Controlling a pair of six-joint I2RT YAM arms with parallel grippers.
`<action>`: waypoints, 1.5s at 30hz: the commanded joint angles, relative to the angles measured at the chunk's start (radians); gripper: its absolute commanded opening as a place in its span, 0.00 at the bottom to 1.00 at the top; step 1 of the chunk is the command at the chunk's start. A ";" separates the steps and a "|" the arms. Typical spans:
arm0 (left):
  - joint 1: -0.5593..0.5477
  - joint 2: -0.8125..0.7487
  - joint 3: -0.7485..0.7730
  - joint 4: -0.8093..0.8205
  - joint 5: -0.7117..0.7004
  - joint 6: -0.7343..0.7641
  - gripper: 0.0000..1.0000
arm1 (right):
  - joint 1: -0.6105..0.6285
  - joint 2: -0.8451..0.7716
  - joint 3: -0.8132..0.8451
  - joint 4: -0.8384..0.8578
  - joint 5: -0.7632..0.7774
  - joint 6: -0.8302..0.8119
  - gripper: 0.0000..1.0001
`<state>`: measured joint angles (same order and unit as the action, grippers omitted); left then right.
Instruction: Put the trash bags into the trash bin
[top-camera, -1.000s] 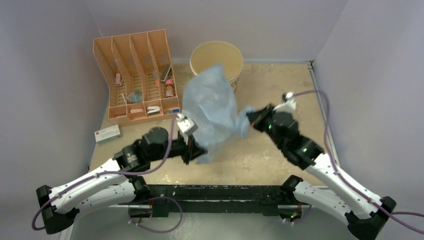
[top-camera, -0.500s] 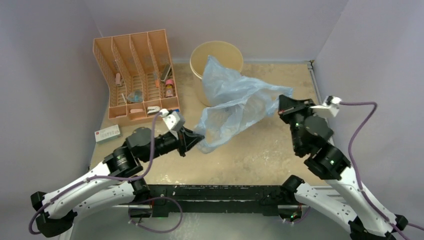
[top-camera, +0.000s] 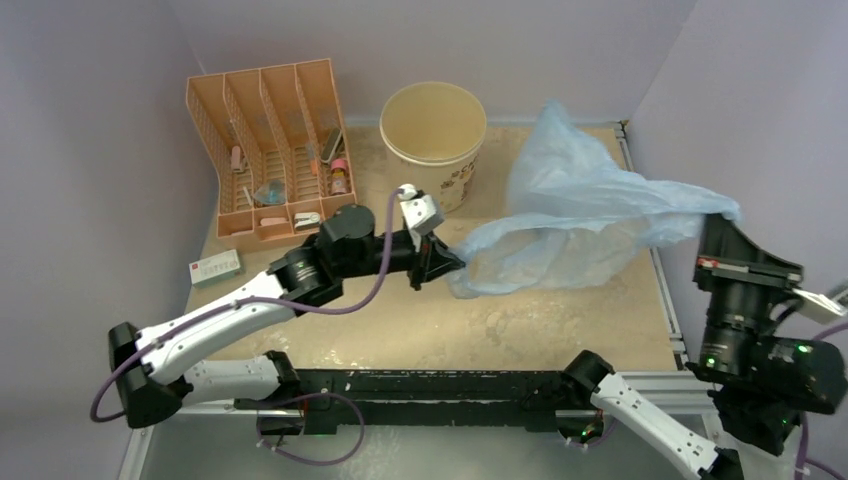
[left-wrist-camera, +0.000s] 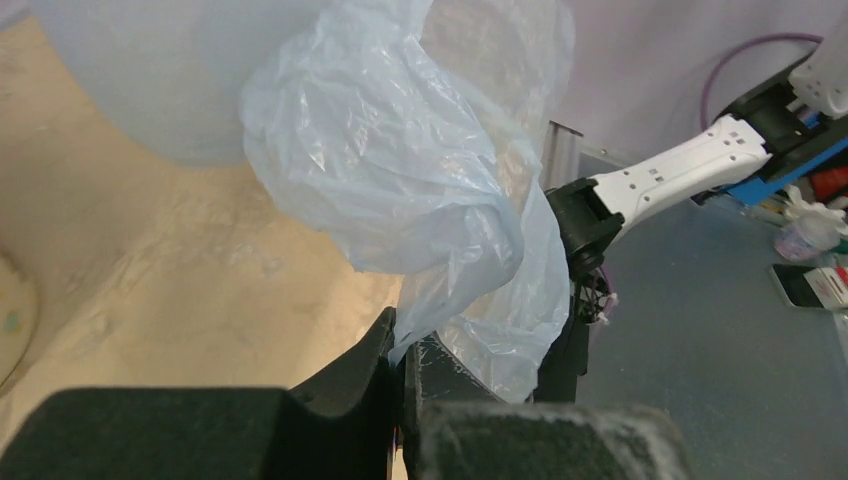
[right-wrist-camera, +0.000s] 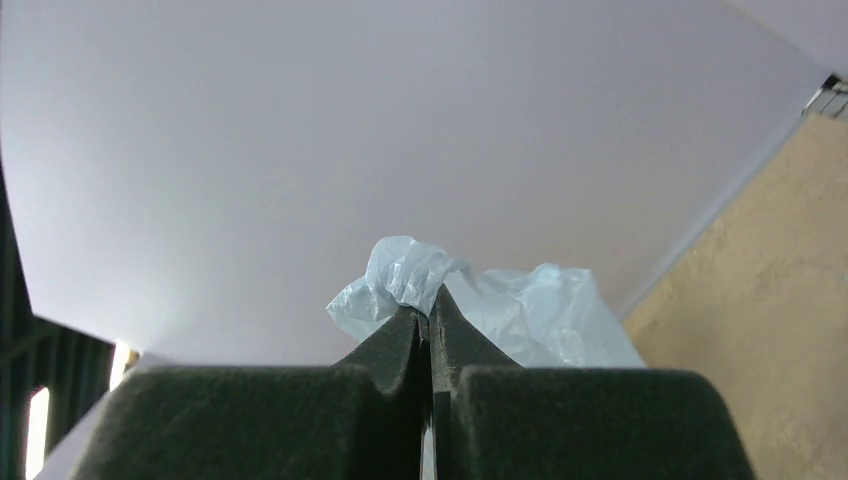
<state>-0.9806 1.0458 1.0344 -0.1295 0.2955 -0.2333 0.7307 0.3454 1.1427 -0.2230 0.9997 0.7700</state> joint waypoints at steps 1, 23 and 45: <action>-0.004 0.125 0.075 0.215 0.219 0.040 0.00 | 0.001 0.005 0.046 0.003 0.095 -0.117 0.00; 0.166 -0.063 0.011 -0.131 -0.082 -0.028 0.00 | 0.000 0.432 -0.021 0.029 -0.310 -0.184 0.00; 0.167 0.121 0.193 -0.008 -0.053 0.006 0.00 | 0.001 0.360 -0.012 -0.017 -0.339 -0.249 0.00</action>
<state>-0.8139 1.1393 1.2507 -0.0998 0.3103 -0.2066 0.7319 0.5793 1.1202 -0.2249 0.8051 0.5808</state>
